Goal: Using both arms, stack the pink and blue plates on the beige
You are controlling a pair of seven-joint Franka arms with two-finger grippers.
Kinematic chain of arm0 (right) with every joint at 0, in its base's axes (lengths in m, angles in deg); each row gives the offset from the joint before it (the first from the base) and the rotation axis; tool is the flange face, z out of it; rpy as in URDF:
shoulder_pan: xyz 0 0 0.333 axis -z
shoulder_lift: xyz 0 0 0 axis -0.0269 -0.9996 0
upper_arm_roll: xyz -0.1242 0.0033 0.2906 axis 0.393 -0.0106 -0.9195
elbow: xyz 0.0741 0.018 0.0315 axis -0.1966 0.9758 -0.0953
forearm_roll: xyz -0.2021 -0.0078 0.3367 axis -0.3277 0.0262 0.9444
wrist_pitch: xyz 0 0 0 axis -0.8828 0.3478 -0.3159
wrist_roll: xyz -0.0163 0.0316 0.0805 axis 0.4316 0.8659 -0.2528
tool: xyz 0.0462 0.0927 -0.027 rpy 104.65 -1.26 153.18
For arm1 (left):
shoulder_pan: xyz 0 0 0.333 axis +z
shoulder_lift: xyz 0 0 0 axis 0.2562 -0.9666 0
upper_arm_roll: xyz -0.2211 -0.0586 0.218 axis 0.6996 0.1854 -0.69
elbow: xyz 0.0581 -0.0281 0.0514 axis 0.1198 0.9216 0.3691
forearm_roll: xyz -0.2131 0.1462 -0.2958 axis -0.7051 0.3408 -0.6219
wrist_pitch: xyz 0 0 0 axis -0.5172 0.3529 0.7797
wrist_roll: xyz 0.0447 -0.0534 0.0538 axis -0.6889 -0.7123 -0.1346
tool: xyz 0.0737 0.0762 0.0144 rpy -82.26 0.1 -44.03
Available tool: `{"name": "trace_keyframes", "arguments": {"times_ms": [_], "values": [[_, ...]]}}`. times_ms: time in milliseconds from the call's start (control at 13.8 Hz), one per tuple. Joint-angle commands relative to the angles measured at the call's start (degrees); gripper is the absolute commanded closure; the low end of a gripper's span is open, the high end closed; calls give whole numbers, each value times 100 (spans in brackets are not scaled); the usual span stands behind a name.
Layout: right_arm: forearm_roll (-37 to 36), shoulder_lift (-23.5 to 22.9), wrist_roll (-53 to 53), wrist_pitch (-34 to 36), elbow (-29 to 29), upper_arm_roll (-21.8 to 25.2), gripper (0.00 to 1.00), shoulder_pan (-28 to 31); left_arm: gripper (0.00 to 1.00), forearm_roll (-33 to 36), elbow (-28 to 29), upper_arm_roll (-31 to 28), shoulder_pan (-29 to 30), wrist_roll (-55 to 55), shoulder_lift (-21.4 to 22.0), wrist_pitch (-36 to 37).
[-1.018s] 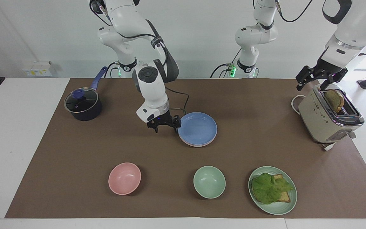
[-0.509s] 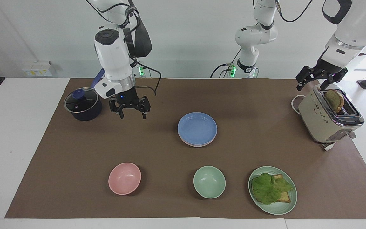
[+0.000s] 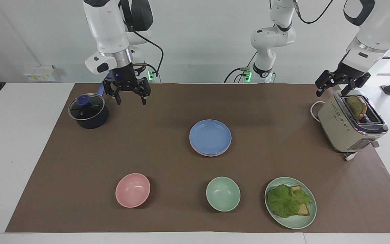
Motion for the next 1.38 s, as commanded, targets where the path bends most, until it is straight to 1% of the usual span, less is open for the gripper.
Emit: {"name": "trace_keyframes", "arguments": {"times_ms": [0, 218, 509, 655, 727, 945, 1164, 1309], "values": [[-129, -27, -39, 474, -398, -43, 0, 171, 0, 66, 18, -7, 2, -2, 29, 76], [-102, -27, -266, 1106, -855, 1, 0, 452, 0, 74, 18, -7, 2, -2, 29, 76], [-129, 175, -557, 1520, -935, 79, 0, 724, 0, 74, 18, -7, 2, -2, 29, 76], [-68, 271, -926, 1557, -883, 255, 0, 751, 0, 74, 18, -7, 2, -2, 29, 76], [-76, 307, -944, 1565, -839, 299, 0, 743, 0, 74, 18, -7, -6, -2, 29, 76], [-111, 316, -945, 1565, -593, 308, 0, 743, 0, 66, 18, -7, 2, -2, 29, 76], [-24, 324, -892, 1521, -531, 317, 0, 769, 0, 74, 18, -7, 2, -2, 29, 76], [47, 324, -944, 1504, -513, 317, 0, 892, 0, 74, 18, -7, 2, -2, 29, 76]]}}
